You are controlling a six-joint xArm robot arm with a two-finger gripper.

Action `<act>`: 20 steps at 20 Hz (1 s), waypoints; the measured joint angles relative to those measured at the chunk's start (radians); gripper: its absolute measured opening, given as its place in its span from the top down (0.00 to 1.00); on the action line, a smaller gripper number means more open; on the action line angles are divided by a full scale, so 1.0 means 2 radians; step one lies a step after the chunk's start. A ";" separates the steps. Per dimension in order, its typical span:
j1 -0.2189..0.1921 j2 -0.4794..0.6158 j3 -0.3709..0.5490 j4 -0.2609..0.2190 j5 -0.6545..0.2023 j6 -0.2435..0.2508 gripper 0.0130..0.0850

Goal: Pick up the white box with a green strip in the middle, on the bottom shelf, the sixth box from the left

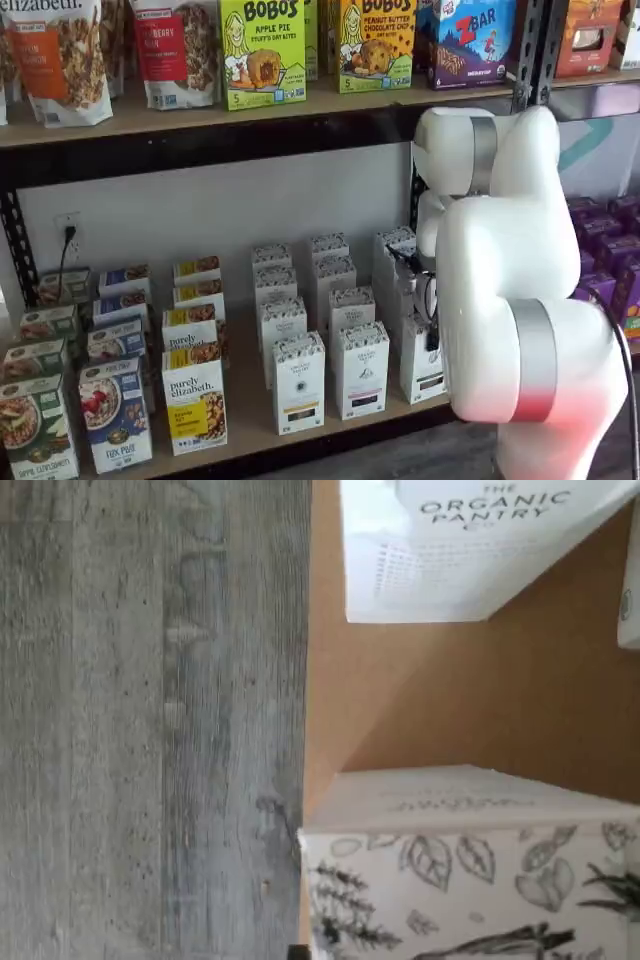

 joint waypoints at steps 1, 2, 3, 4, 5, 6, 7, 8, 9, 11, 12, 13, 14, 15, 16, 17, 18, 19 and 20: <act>0.000 -0.001 0.001 0.000 -0.002 0.000 0.22; 0.000 -0.001 0.002 -0.001 -0.001 0.000 0.22; 0.000 -0.002 0.002 -0.002 0.000 0.002 0.22; 0.000 -0.003 0.003 -0.005 0.002 0.004 0.22; 0.001 -0.003 0.004 -0.009 0.003 0.008 0.22; 0.001 -0.004 0.005 -0.013 0.004 0.012 0.22; 0.002 -0.005 0.006 -0.016 0.006 0.016 0.22; 0.002 -0.005 0.008 -0.018 0.008 0.018 0.28; 0.003 -0.006 0.009 -0.018 0.009 0.018 0.33; 0.003 -0.009 0.014 -0.017 0.007 0.018 0.39; 0.003 -0.011 0.019 -0.016 0.004 0.017 0.39; 0.004 -0.014 0.025 -0.015 0.000 0.016 0.44; 0.004 -0.018 0.031 -0.014 -0.006 0.016 0.44; 0.004 -0.022 0.039 -0.015 -0.012 0.016 0.44; 0.004 -0.025 0.045 -0.016 -0.017 0.017 0.44; 0.003 -0.030 0.052 -0.016 -0.019 0.018 0.44; 0.003 -0.035 0.060 -0.016 -0.021 0.018 0.44; 0.003 -0.044 0.074 -0.016 -0.028 0.018 0.44; 0.004 -0.051 0.087 -0.015 -0.034 0.018 0.44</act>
